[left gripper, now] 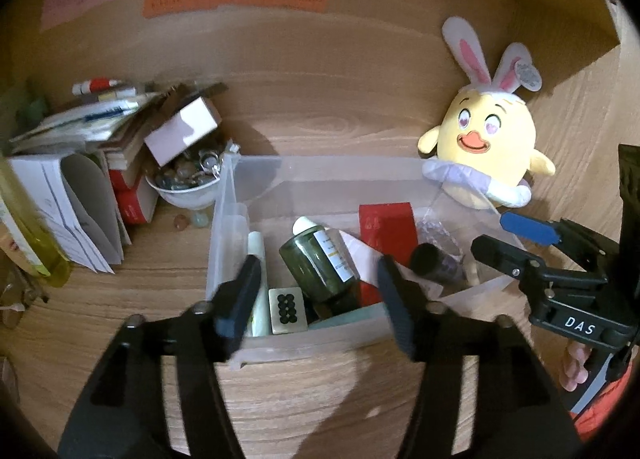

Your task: Organize objects

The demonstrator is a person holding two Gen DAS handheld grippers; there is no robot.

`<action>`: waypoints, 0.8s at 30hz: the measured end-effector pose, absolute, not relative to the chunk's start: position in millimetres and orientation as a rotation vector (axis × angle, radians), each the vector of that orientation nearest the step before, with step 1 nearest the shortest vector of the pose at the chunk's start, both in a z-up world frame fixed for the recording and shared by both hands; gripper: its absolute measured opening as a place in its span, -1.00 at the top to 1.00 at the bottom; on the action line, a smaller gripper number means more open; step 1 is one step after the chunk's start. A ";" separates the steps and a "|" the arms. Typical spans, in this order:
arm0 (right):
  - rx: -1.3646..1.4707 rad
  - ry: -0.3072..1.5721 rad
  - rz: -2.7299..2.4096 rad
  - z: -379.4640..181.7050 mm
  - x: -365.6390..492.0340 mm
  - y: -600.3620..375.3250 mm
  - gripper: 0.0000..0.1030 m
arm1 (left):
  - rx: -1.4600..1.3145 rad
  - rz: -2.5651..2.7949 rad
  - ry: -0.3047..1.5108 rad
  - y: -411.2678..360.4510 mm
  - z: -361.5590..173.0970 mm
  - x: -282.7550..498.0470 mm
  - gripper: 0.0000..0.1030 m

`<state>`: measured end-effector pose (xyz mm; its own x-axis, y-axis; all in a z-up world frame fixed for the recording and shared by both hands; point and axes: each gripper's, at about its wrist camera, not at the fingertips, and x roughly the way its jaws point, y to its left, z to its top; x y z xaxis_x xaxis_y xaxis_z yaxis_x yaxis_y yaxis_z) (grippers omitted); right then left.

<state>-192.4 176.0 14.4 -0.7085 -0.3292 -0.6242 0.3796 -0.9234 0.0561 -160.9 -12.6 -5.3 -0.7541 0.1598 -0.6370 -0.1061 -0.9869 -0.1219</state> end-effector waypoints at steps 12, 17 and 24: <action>0.842 0.138 -2.593 34.2 -168.9 171.5 -0.55 | -0.998 2.825 -0.107 -11.7 2.7 -137.4 -0.64; 0.812 0.137 -2.609 41.7 -154.9 175.8 -0.61 | -0.978 2.849 -0.106 -12.5 3.5 -124.9 -0.84; 0.823 0.111 -2.599 40.3 -142.3 182.7 -0.66 | -0.971 2.848 -0.095 -11.2 -0.1 -110.0 -0.85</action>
<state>-142.3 182.7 40.3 -0.7416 -0.3586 -0.5669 0.4058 -0.9128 0.0465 -110.0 -11.2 -0.1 -0.7842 0.1437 -0.6037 -0.1032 -0.9895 -0.1015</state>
